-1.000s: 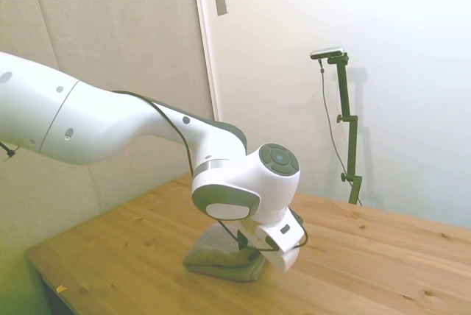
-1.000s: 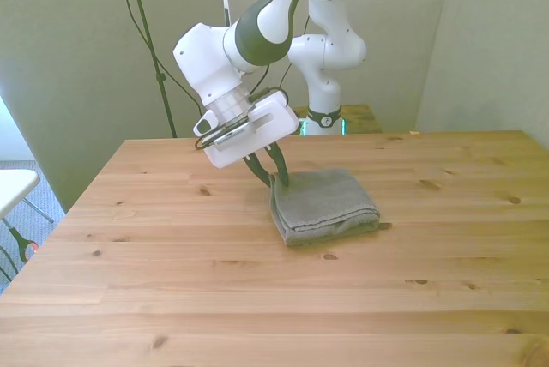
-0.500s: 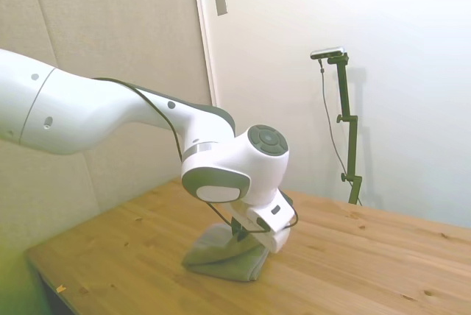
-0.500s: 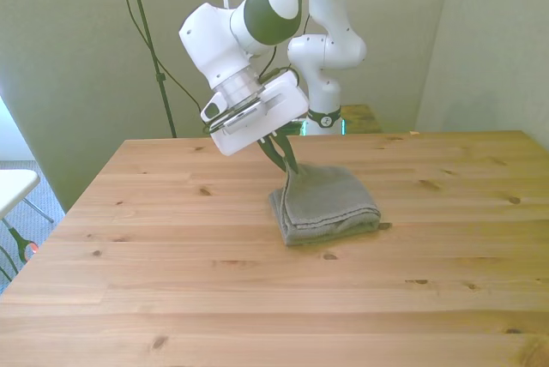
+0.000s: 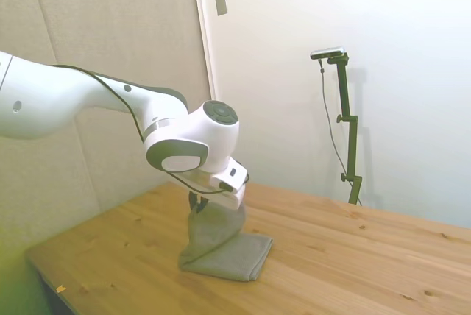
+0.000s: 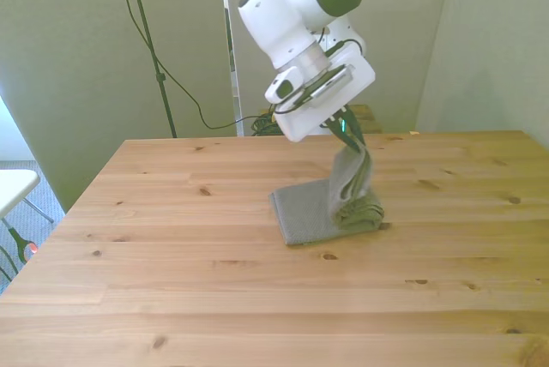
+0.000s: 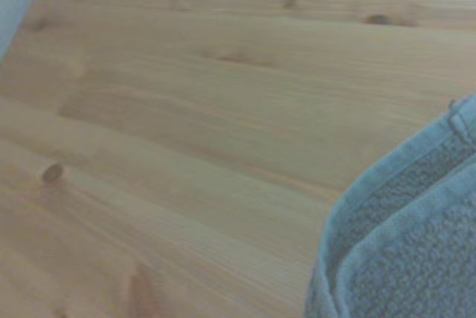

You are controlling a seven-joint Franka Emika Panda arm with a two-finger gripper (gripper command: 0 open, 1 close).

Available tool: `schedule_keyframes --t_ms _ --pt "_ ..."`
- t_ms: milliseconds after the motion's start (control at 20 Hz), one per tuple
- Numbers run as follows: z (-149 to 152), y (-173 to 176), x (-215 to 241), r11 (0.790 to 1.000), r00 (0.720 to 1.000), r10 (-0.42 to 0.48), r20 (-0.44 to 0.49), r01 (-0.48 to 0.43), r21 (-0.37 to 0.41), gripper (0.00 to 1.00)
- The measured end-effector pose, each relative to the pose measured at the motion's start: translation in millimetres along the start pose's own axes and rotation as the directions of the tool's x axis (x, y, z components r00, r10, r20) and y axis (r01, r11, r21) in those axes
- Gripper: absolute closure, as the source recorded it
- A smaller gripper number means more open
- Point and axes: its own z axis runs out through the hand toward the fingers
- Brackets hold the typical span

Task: Unfold the towel

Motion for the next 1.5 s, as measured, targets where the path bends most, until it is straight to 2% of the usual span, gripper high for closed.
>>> schedule_keyframes --t_ms 150,350,600,650,750,950,1150,1400,1500 --pt "22 -29 -9 0.993 0.992 -0.12 0.038 0.12 -0.007 1.0" --pt "48 -69 -15 0.98 0.978 -0.198 0.066 0.199 -0.012 1.0" --pt "91 -122 3 0.978 0.976 -0.207 0.073 0.209 -0.019 1.0" --pt "99 -131 8 0.978 0.975 -0.207 0.08 0.209 -0.016 0.0" --pt "116 -145 15 0.979 0.975 -0.201 0.098 0.203 -0.017 0.0" --pt "140 -144 19 0.98 0.966 -0.194 0.173 0.2 -0.018 0.0" --pt "128 -143 16 0.977 0.952 -0.207 0.225 0.212 0.0 0.0" --pt "116 -142 16 0.977 0.953 -0.209 0.221 0.214 0.002 0.0" --pt "106 -137 20 0.981 0.969 -0.169 0.178 0.183 -0.064 0.0"
